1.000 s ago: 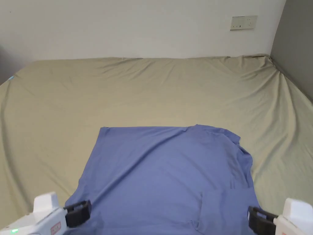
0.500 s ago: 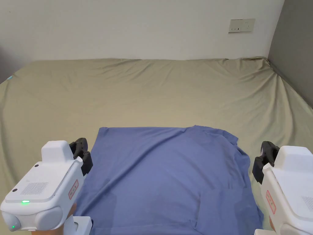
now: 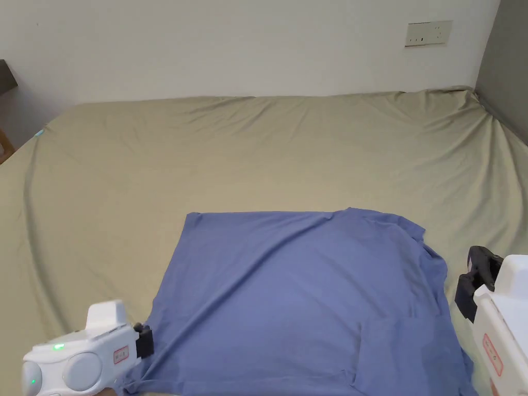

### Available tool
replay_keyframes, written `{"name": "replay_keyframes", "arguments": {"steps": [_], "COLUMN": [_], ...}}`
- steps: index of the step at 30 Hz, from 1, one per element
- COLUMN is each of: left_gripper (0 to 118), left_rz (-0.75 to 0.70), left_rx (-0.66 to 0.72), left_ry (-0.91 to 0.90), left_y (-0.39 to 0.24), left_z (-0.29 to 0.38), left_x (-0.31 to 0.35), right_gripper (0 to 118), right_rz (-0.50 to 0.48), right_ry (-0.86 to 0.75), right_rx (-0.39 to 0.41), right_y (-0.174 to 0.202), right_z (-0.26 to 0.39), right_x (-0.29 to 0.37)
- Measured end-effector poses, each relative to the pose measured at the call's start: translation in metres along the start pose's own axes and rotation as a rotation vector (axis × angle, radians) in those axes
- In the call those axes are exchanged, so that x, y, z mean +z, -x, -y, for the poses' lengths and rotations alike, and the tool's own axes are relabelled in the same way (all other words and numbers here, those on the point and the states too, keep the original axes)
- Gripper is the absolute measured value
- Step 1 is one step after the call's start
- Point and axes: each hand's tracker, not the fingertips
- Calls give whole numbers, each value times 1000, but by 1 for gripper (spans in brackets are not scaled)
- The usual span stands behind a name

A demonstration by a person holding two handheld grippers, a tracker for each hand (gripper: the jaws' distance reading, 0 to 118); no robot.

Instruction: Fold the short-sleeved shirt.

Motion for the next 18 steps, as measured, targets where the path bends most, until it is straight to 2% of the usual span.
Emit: {"name": "replay_keyframes", "arguments": {"steps": [1,2,3,4,7,9,10,11,12,13,14,15,17,18], "left_gripper": [45,83,104,114,107,92,78,48,32,29,16,6,5,5], "left_rz": [8,3,-11,-15,-54,-75,-80,-75,-58,-34,7,-52,19,-17], "left_rx": [10,28,29,25,6,0,-3,-9,-10,-15,-18,-50,-43,-36], "left_ry": [25,31,60,74,64,78,92,106,135,166,162,100,132,128], "left_y": [8,13,19,21,28,31,33,34,35,36,34,30,26,23], "left_z": [8,14,21,27,41,48,51,53,56,60,62,61,59,59], "left_x": [-5,-9,-15,-19,-30,-42,-49,-55,-64,-71,-71,-65,-65,-65], "right_gripper": [2,2,2,2,2,2,2,2,2,2,3,5,17,21], "right_rz": [-3,-3,-3,-3,-5,-4,-3,-2,2,7,11,16,27,30], "right_ry": [8,14,21,31,57,69,77,83,93,106,123,152,230,292], "right_rx": [1,1,2,3,-2,-4,-8,-11,-11,-10,-13,-21,-46,-61], "right_y": [-1,0,0,-1,-1,-3,-3,-3,-5,-6,-7,-9,-15,-18], "right_z": [2,4,6,7,13,16,19,21,23,26,30,34,48,58], "right_x": [-1,-2,-3,-4,-7,-8,-7,-8,-8,-10,-10,-12,-17,-21]}}
